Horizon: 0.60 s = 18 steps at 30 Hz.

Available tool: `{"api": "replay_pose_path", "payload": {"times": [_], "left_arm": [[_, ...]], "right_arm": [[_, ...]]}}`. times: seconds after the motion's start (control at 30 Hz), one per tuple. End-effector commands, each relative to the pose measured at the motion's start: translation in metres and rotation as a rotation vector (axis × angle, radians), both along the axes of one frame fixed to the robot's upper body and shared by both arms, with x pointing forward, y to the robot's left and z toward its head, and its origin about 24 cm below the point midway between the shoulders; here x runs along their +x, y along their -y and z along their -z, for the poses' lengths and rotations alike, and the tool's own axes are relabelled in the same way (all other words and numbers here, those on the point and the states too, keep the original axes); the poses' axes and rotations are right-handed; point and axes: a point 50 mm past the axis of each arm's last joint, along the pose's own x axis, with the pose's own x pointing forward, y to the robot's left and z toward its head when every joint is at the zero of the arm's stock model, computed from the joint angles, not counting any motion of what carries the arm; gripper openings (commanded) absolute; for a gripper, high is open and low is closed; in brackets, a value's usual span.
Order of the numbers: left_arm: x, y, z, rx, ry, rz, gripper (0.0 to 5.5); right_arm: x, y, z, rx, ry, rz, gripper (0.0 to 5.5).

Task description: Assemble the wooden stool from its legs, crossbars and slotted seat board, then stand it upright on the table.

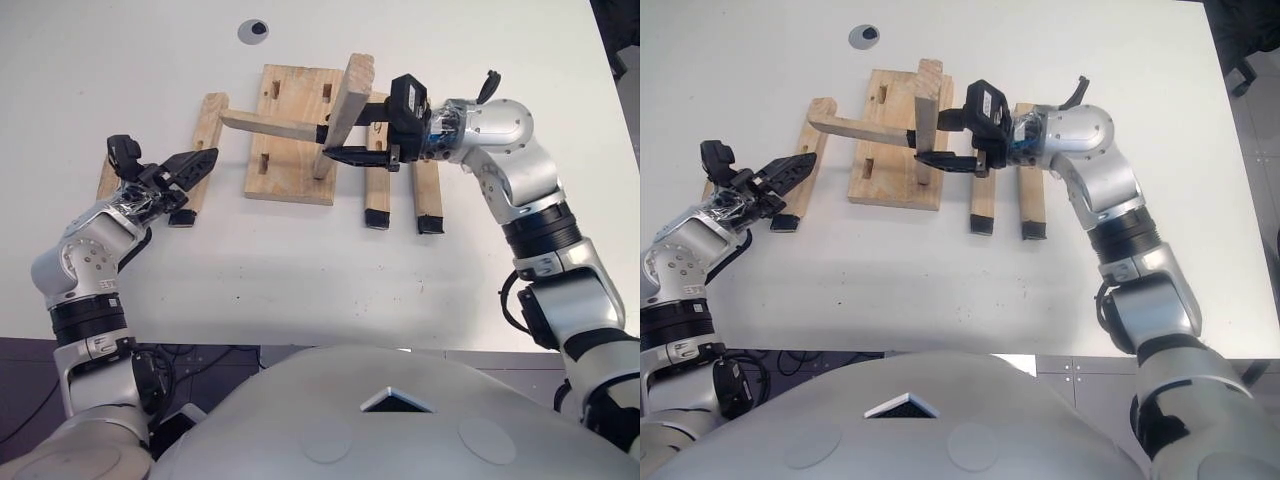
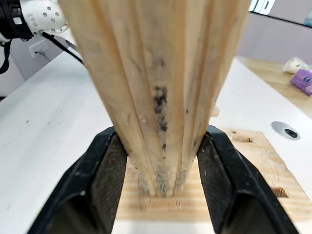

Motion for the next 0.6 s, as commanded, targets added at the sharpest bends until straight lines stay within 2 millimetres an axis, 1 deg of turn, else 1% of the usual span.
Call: {"api": "replay_pose_path", "payload": {"times": [0.03,0.1,0.2,0.3,0.4,0.43,0.47,0.53,0.57,0.6], "left_arm": [[-0.008,-0.005,0.008,0.006,-0.016,-0.070,3.91],[-0.009,-0.005,0.009,0.001,-0.020,-0.084,3.91],[-0.005,-0.005,0.007,-0.005,-0.012,-0.093,3.91],[-0.004,-0.006,0.007,-0.002,-0.011,-0.101,3.91],[0.002,-0.007,0.002,-0.028,0.004,-0.122,3.91],[0.004,-0.007,-0.001,-0.050,0.016,-0.134,3.91],[0.008,-0.007,-0.005,-0.074,0.034,-0.142,3.91],[0.011,-0.005,-0.012,-0.093,0.066,-0.144,3.91],[0.010,-0.002,-0.014,-0.099,0.078,-0.130,3.91],[0.008,0.000,-0.013,-0.099,0.083,-0.121,3.91]], "right_arm": [[-0.041,0.075,0.070,-0.513,-0.463,0.053,2.03],[-0.046,0.074,0.064,-0.512,-0.464,0.026,2.03],[-0.054,0.068,0.065,-0.507,-0.450,0.016,2.03],[-0.052,0.054,0.055,-0.465,-0.406,0.015,2.03],[-0.043,0.041,0.044,-0.440,-0.312,0.046,2.03],[-0.041,0.038,0.042,-0.440,-0.288,0.053,2.39],[-0.038,0.036,0.040,-0.435,-0.260,0.064,2.48],[-0.031,0.034,0.034,-0.425,-0.212,0.100,2.91],[-0.027,0.036,0.029,-0.419,-0.190,0.122,2.99],[-0.024,0.039,0.024,-0.415,-0.174,0.136,3.19]]}}
